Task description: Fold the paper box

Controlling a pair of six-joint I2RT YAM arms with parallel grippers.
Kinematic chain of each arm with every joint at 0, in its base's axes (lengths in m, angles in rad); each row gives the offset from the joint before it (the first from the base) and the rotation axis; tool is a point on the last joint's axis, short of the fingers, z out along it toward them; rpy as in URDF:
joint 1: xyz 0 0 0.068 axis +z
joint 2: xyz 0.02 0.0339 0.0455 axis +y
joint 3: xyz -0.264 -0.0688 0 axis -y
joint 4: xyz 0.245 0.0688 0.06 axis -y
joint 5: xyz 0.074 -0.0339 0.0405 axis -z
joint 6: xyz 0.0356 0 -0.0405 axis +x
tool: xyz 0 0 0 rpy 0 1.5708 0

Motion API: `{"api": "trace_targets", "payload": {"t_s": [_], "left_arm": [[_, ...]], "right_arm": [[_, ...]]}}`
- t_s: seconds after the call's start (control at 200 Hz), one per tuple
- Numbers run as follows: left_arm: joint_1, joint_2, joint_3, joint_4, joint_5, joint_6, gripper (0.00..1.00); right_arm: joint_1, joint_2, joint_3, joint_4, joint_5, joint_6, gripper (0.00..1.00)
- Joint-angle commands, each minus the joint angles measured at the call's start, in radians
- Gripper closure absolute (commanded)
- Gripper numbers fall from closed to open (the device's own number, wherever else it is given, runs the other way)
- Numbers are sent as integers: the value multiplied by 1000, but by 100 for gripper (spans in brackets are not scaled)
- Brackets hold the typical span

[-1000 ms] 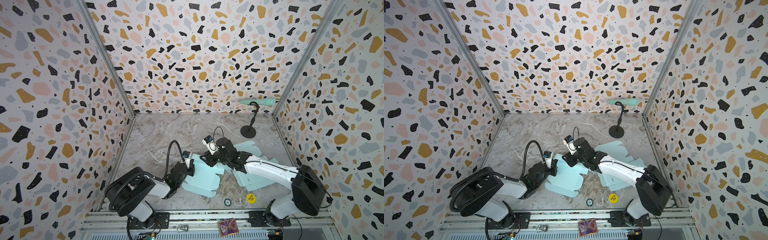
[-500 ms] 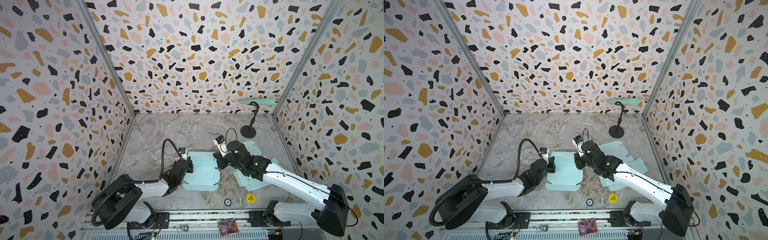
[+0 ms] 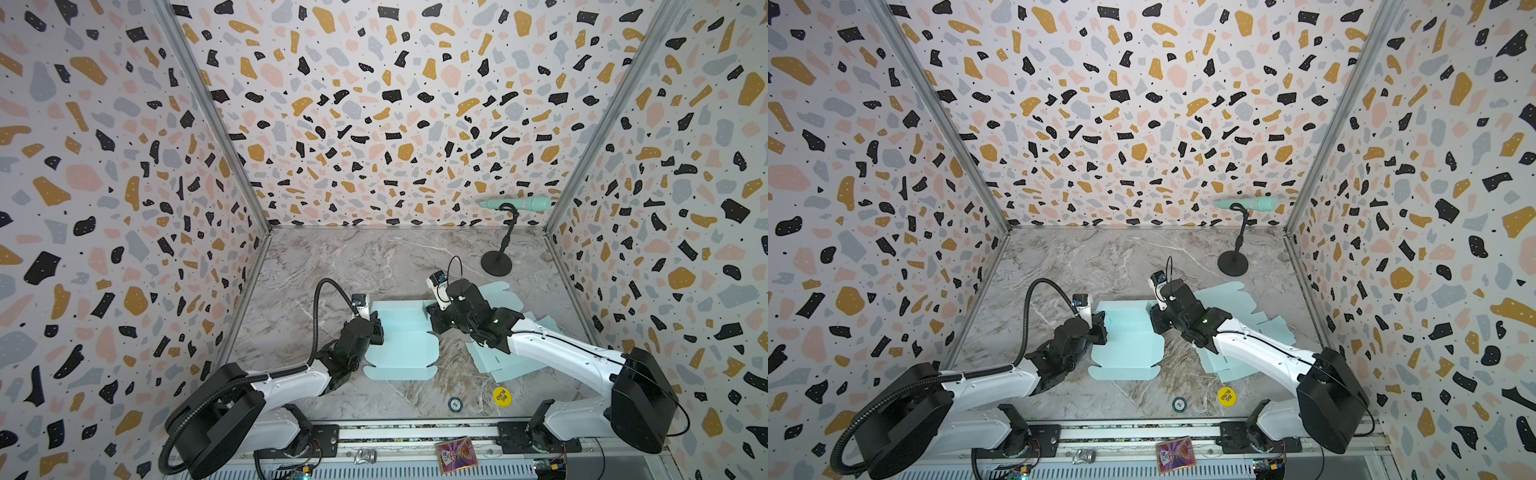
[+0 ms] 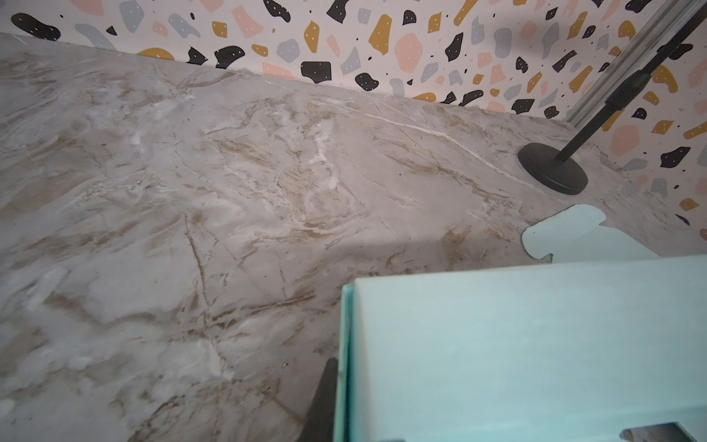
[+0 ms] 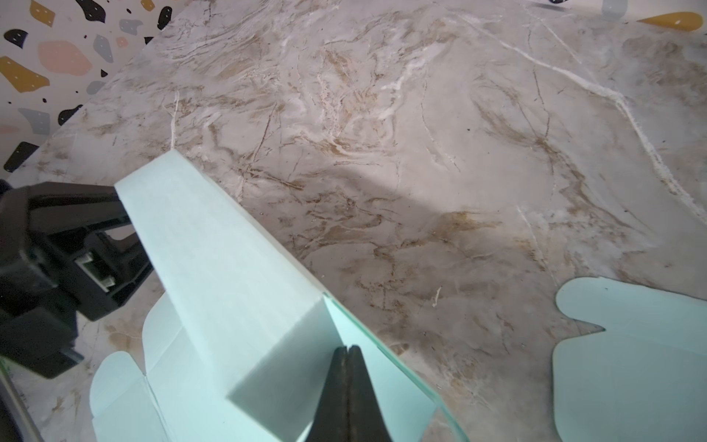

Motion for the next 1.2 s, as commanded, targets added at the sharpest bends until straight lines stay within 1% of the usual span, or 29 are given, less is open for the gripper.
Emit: {"api": "trace_targets", "payload": {"t_s": [0.0,0.1,0.13,0.19,0.26,0.426,0.491,0.566,0.631,0.681,0.726,0.886,1.041,1.196], "left_arm": [[-2,-31,-8,22,14,-14,100],[0,-54,3,-13,11,-26,100],[0,-63,7,-26,9,-33,100],[8,-86,10,-43,13,-47,100],[36,-109,15,-62,46,-57,100],[154,-165,10,-79,192,-80,100],[198,-191,11,-87,246,-84,100],[245,-221,21,-106,308,-91,100],[282,-254,24,-104,366,-106,100],[303,-278,27,-98,406,-119,100],[313,-294,33,-91,437,-129,100],[316,-306,59,-67,537,-142,100],[315,-300,53,-29,581,-149,100],[316,-288,46,-10,595,-155,100]], "right_arm": [[42,18,50,49,-27,-31,100],[57,-8,27,118,-45,-47,100],[57,-31,9,145,-53,-56,98],[54,-94,-40,201,-62,-63,91],[43,-186,-110,256,-77,-72,81],[-69,-448,-299,380,-174,-22,63],[-113,-564,-387,465,-224,8,56],[-165,-680,-505,585,-277,69,45],[-228,-729,-591,687,-341,143,41],[-272,-724,-641,774,-399,193,39],[-289,-698,-668,845,-443,223,39],[-291,-545,-664,1017,-537,228,39],[-276,-412,-618,1131,-595,229,40],[-237,-334,-582,1186,-589,221,40]]}}
